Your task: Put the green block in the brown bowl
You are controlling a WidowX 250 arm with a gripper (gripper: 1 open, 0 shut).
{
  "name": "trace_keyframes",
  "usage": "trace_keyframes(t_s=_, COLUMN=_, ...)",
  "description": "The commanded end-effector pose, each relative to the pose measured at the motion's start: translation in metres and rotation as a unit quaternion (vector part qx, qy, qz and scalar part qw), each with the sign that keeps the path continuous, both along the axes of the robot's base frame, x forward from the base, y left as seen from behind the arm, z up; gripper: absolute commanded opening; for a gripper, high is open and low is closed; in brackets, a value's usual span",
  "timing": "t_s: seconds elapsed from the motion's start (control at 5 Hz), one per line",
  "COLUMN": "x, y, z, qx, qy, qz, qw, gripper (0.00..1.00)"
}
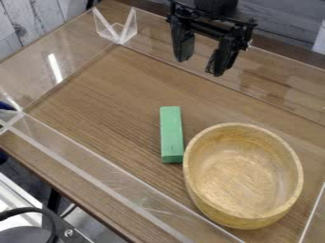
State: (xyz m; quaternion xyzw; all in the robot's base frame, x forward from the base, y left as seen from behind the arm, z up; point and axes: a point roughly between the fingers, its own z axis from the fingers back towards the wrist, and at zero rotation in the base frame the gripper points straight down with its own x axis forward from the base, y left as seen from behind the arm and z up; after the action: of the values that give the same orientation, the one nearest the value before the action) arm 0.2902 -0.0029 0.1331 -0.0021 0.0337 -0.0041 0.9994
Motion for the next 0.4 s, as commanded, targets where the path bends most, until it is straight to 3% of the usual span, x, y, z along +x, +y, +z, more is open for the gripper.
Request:
trace_keyframes(t_s=0.0, x=-0.008, y=0.006, z=0.002, qx=0.005, qy=0.002, qz=0.008, qw=1.0, gripper=1.0)
trace_keyframes(t_s=0.2, x=-0.015, y=0.013, z=-0.011, qx=0.015, qy=0.013, qz=0.008, qw=0.9998, gripper=1.0)
